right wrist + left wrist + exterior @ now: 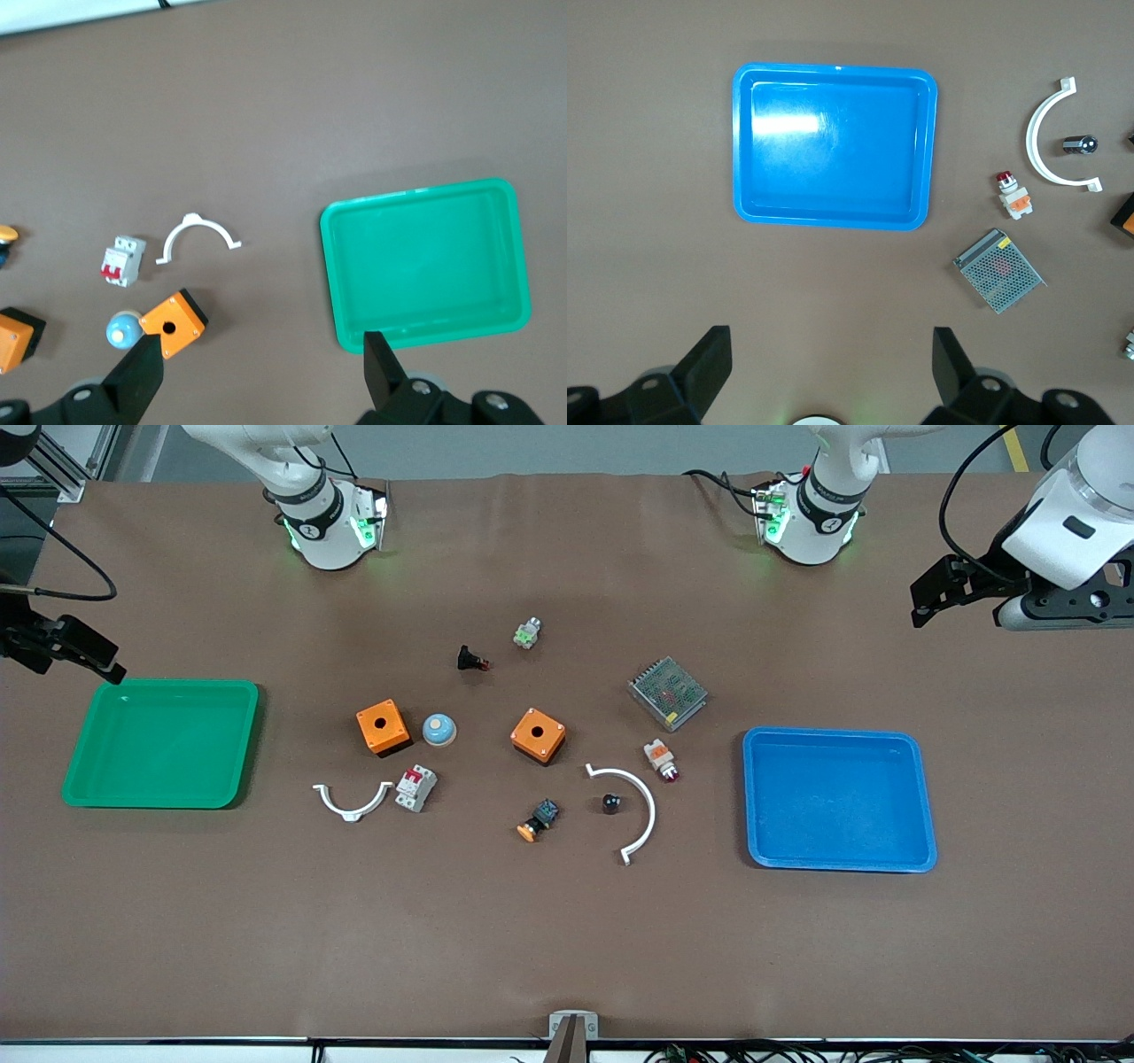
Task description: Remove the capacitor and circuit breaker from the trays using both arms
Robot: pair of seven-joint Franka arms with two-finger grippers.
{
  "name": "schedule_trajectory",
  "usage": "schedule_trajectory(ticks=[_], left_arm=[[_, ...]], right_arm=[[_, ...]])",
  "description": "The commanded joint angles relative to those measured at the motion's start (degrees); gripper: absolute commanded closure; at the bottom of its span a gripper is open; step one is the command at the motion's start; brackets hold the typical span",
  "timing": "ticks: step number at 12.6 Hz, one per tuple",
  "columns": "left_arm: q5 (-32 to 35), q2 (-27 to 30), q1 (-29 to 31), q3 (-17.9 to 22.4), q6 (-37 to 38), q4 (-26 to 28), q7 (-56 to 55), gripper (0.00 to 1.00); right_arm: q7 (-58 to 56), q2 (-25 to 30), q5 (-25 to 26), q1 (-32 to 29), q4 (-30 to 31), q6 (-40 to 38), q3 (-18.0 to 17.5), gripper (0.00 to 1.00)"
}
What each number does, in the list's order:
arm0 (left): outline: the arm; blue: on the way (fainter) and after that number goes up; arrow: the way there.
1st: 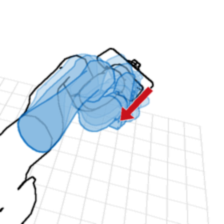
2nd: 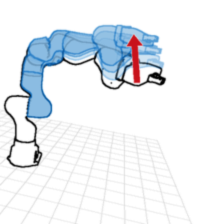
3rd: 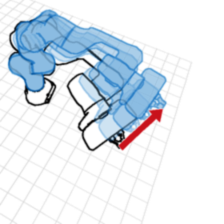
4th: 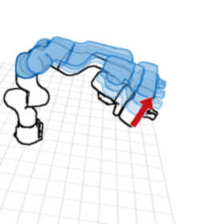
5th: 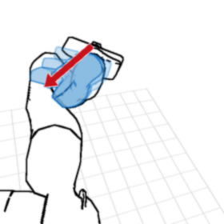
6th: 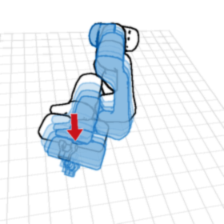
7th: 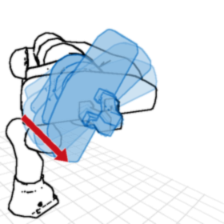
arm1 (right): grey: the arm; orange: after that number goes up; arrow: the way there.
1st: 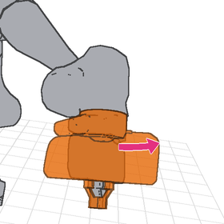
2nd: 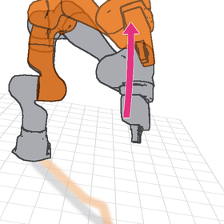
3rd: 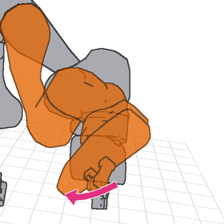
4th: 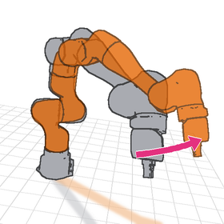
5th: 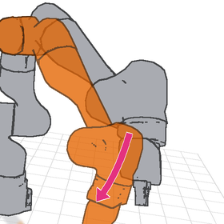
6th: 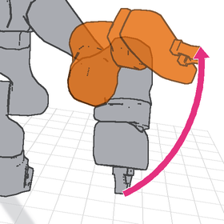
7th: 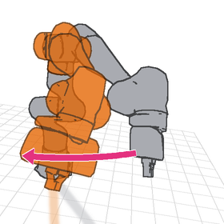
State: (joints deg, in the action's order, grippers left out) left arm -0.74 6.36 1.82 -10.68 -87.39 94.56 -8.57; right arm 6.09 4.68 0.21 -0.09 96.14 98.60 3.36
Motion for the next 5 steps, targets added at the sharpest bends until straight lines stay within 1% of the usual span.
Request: schedule_trajectory(ticks=[1, 3, 5], left_arm=[[-0.93, -0.29, 0.64, -0.05, 1.08, -0.95, 1.01, 0.0], [-0.58, -0.99, 0.91, -0.05, 1.08, -1.48, 1.27, 0.0], [-0.32, -1.08, 0.82, -0.05, 1.08, -1.74, 0.93, 0.0]], right_arm=[[-1.6, -0.81, 0.76, 6.05, -2.1, 3.33, 6.99, 0.0], [-3.97, -1.16, 0.67, 5.71, -2.18, 3.88, 7.1, 0.0], [-3.98, -1.51, 0.75, 5.63, -2.27, 4.14, 7.02, 0.0]])
